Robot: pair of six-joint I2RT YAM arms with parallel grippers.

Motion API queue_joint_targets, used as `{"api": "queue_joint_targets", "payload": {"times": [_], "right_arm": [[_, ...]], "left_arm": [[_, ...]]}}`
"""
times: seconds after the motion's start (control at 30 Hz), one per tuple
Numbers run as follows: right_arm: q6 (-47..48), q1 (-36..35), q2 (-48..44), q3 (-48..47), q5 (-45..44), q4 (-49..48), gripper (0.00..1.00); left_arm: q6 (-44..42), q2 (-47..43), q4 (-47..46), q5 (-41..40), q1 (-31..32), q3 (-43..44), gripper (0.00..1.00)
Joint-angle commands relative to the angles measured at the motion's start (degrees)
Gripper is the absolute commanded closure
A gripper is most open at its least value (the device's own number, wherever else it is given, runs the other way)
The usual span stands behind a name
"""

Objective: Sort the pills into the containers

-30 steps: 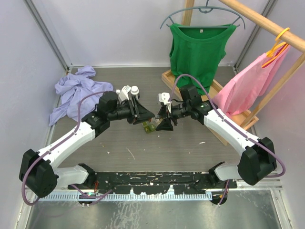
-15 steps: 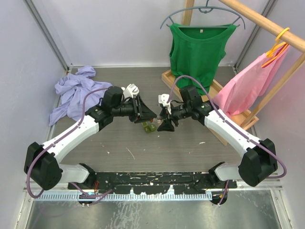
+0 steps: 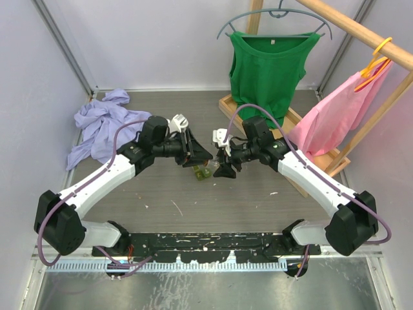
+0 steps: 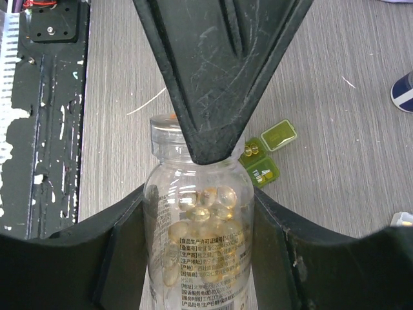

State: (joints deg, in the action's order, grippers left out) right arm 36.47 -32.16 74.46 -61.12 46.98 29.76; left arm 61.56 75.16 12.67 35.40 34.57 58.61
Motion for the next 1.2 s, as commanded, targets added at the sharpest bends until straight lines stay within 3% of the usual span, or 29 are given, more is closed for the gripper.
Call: {"api": "queue_joint_targets", "payload": {"times": [0.0, 0.27, 0.47, 0.6, 0.73, 0.97, 1.17], "right_arm": [[0.7, -0.4, -2.4, -3.2, -0.8, -5.1, 0.99], [-5.0, 0.1, -1.4, -2.6, 7.8, -7.9, 0.99], [-13.4, 1.0, 0.2, -0.5, 20.3, -13.5, 0.99], [-23.2, 1.0, 1.6, 2.4, 27.3, -22.7, 0.99], [-36.5, 1.0, 2.2, 6.1, 31.0, -36.4, 0.99], [-35.8, 1.0, 2.7, 6.5, 30.5, -36.5, 0.99], [-31.1, 1.0, 3.0, 5.5, 29.6, -31.8, 0.99]], "left_arm": [[2.5, 0.2, -0.8, 2.9, 1.1, 2.0, 0.80], [-1.4, -0.1, -1.4, 5.3, 1.1, 1.4, 0.80], [-15.7, -1.7, 0.0, 10.3, 1.1, 1.4, 0.78], [-27.4, -2.9, 3.9, 12.1, 1.1, 2.9, 0.76], [-33.8, -5.9, 4.2, 11.7, 1.1, 2.7, 0.71], [-30.0, -7.8, -1.1, 6.9, 1.1, 1.5, 0.59], [-26.7, -10.1, -2.8, 0.9, 1.0, 2.0, 0.40]]}}
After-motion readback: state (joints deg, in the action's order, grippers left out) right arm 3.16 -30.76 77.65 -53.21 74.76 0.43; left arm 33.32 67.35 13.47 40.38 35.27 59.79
